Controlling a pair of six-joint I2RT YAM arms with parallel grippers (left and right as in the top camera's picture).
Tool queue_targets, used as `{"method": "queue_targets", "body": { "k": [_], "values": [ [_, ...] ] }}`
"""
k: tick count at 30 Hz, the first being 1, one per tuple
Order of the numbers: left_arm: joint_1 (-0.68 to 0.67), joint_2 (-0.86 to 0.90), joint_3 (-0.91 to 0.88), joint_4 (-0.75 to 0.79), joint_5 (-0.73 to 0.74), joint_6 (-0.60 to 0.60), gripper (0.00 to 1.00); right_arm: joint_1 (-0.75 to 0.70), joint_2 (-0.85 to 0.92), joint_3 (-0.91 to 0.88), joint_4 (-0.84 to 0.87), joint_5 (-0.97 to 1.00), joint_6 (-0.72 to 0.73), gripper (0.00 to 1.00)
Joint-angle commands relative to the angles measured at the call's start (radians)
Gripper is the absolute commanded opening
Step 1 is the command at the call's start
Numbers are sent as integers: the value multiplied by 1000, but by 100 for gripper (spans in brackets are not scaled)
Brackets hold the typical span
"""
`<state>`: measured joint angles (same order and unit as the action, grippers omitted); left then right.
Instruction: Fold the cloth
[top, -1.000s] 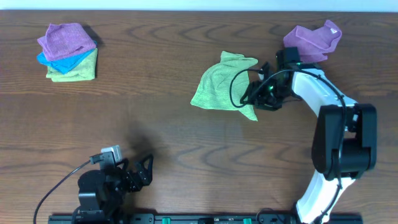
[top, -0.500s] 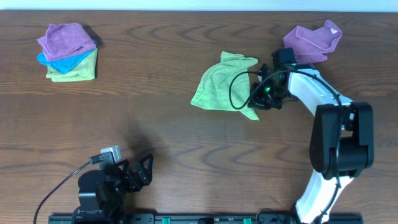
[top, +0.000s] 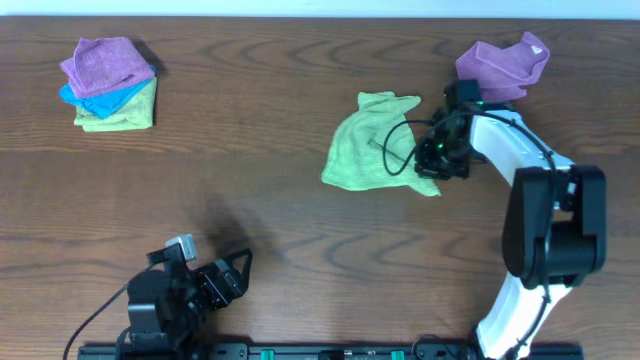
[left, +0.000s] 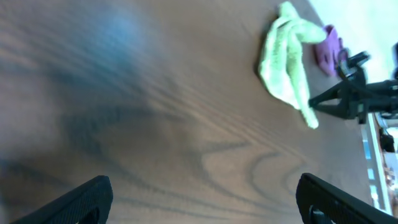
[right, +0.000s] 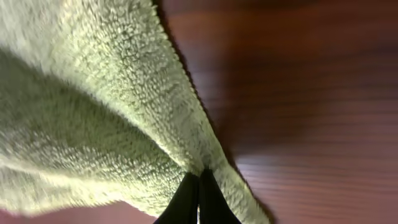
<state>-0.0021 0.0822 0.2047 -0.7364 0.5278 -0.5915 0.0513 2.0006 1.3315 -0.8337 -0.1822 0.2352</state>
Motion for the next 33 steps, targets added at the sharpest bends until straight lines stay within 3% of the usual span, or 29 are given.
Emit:
{"method": "queue_targets", "body": {
  "k": [1, 6, 11, 15, 17, 19, 21, 28, 33],
  "values": [
    [-5, 75, 25, 11, 51, -22, 96, -21, -78, -6, 15, 116, 23, 2],
    [-5, 213, 25, 109, 76, -36, 95, -22, -99, -6, 42, 193, 23, 1],
    [-6, 287, 25, 235, 98, -255, 95, -22, -99, -6, 68, 202, 50, 1],
    [-8, 321, 27, 352, 167, -224, 96, -22, -99, -6, 81, 251, 68, 3],
    [-21, 357, 39, 362, 167, -225, 96, -22, -99, -6, 82, 261, 68, 17],
    [-48, 412, 60, 382, 158, -228, 96, -22, -99, -6, 80, 261, 69, 41],
    [-88, 480, 89, 409, 134, -242, 96, -22, -99, -6, 77, 261, 88, 57],
    [-312, 838, 320, 469, -23, -240, 96, -23, -147, -6, 43, 260, 188, 63],
    [-402, 1131, 535, 463, -29, -231, 96, -45, -212, -6, -39, 206, 206, 69]
  ]
}}
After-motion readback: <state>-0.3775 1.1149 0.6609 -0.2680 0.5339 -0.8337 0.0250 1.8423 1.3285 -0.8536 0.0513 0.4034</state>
